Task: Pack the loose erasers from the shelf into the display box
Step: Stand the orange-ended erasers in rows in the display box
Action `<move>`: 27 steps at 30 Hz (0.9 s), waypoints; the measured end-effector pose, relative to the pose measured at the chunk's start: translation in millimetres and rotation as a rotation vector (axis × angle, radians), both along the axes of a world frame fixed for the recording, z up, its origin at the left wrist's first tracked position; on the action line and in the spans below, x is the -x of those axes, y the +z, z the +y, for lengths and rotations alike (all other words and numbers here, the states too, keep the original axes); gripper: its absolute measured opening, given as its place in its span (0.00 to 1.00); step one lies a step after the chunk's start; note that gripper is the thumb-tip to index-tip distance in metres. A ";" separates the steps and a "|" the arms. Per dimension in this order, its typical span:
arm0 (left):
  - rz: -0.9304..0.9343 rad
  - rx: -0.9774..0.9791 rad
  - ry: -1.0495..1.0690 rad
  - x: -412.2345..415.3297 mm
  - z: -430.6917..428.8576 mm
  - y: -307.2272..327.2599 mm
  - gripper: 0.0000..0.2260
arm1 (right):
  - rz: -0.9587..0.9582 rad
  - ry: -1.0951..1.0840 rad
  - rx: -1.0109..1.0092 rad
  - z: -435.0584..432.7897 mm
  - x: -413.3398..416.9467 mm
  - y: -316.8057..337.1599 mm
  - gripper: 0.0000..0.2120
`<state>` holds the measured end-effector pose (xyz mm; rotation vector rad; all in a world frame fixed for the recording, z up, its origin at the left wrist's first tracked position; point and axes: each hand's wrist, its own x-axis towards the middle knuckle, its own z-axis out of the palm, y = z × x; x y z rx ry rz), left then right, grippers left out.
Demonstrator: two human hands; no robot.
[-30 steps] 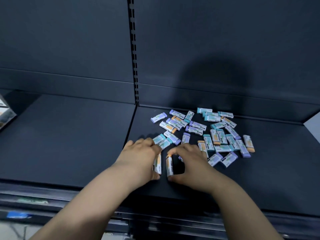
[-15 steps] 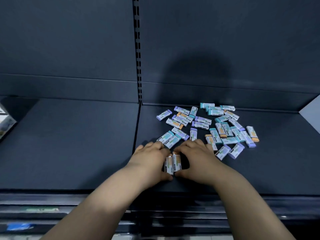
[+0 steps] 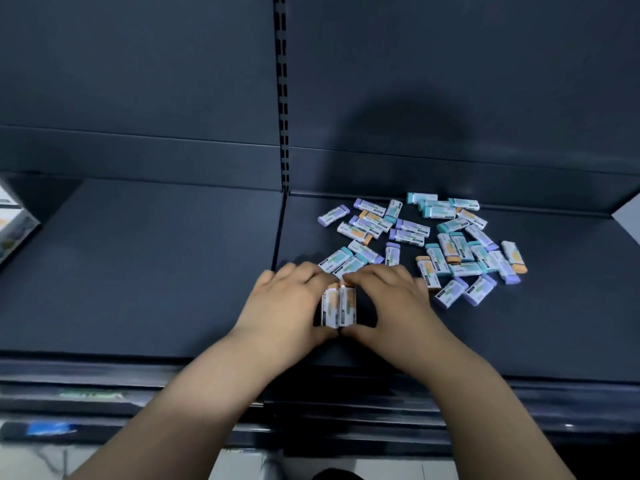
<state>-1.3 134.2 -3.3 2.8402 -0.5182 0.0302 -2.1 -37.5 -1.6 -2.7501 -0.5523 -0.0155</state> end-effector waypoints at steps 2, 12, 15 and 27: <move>-0.003 -0.021 0.042 4.7 1.1 4.0 0.29 | -0.003 0.031 -0.027 0.4 -2.9 0.1 0.30; 0.001 -0.064 0.199 32.9 20.8 11.4 0.30 | 0.017 0.142 -0.099 18.7 -0.2 -12.5 0.31; -0.012 -0.044 0.213 40.1 39.4 9.8 0.31 | 0.016 0.138 -0.116 31.8 6.6 -14.6 0.32; -0.203 0.020 0.211 49.0 227.9 22.6 0.32 | -0.039 0.130 -0.222 224.2 22.6 5.2 0.31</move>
